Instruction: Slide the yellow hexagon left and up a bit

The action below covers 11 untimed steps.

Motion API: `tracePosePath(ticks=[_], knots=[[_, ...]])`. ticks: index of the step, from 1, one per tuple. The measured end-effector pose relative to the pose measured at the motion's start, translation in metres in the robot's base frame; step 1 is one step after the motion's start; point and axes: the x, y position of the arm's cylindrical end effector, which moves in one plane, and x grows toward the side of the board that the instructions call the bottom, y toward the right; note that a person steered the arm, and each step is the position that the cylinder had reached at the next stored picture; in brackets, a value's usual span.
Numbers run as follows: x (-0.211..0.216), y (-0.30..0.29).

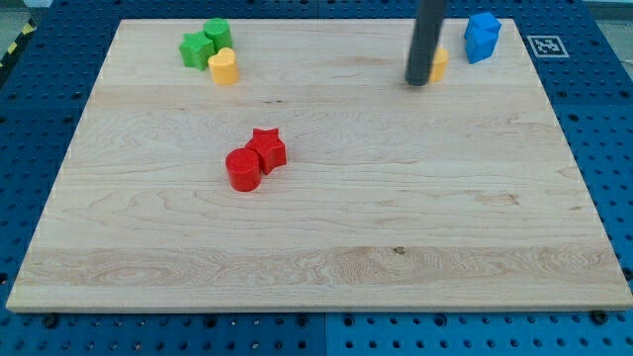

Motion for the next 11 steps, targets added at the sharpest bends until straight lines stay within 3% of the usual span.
tracePosePath(ticks=[2,3,11], knots=[[-0.002,0.080],[-0.002,0.083],[-0.025,0.018]])
